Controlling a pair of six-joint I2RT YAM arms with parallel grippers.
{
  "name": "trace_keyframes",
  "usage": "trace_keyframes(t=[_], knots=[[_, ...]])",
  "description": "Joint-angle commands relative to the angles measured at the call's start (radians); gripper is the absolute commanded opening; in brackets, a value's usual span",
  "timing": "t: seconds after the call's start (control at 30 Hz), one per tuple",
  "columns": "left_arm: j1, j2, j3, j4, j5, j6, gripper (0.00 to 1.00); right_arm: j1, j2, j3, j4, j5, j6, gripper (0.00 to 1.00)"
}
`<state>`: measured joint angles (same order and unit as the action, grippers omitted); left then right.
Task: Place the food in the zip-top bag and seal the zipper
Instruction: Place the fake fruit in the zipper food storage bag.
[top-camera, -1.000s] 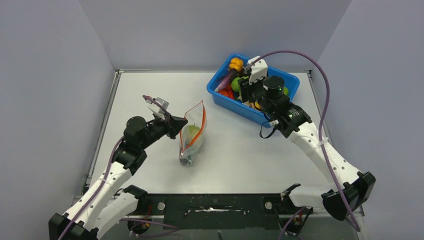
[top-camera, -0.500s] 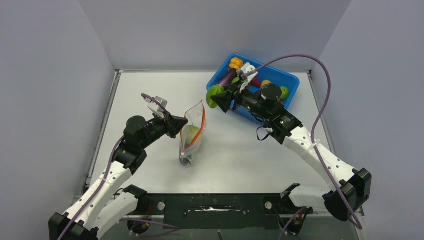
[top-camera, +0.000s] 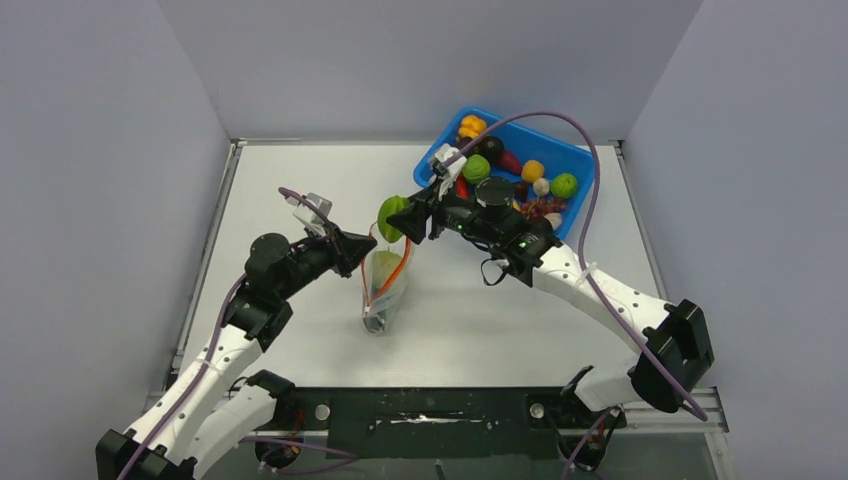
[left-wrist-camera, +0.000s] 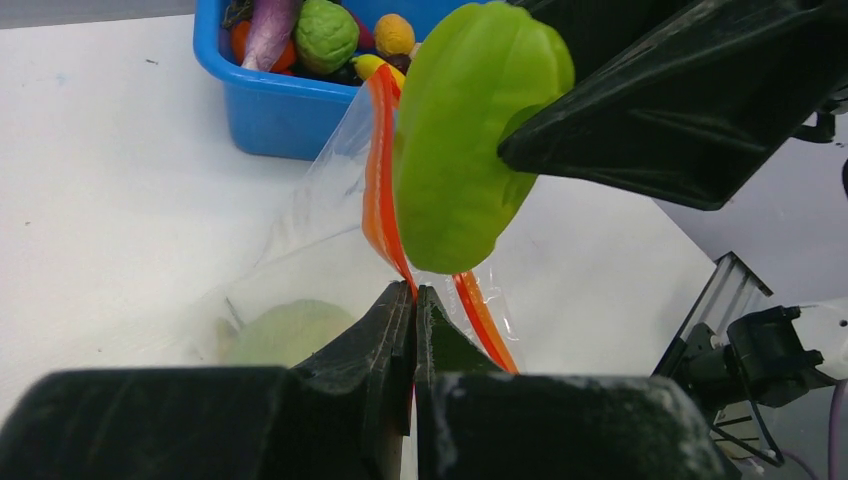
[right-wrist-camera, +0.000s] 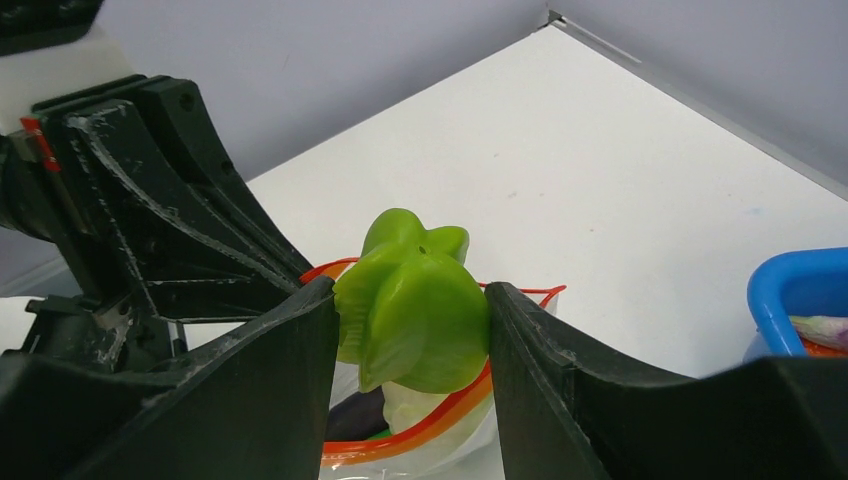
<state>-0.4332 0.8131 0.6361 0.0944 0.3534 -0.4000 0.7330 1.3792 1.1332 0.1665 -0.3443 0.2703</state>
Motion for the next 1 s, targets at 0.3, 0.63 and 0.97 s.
trace_keyframes(t=[0.3,0.63,0.97], knots=[[-0.006,-0.013,0.025,0.111,0.02,0.005,0.0,0.075,0.102,0.025,-0.037,0.037,0.047,0.44],[-0.006,-0.017,0.001,0.092,-0.018,0.042,0.0,0.075,0.112,0.011,-0.07,-0.126,0.253,0.46],[-0.006,-0.015,-0.006,0.104,-0.019,0.045,0.0,0.08,0.169,0.1,-0.315,-0.052,0.192,0.6]])
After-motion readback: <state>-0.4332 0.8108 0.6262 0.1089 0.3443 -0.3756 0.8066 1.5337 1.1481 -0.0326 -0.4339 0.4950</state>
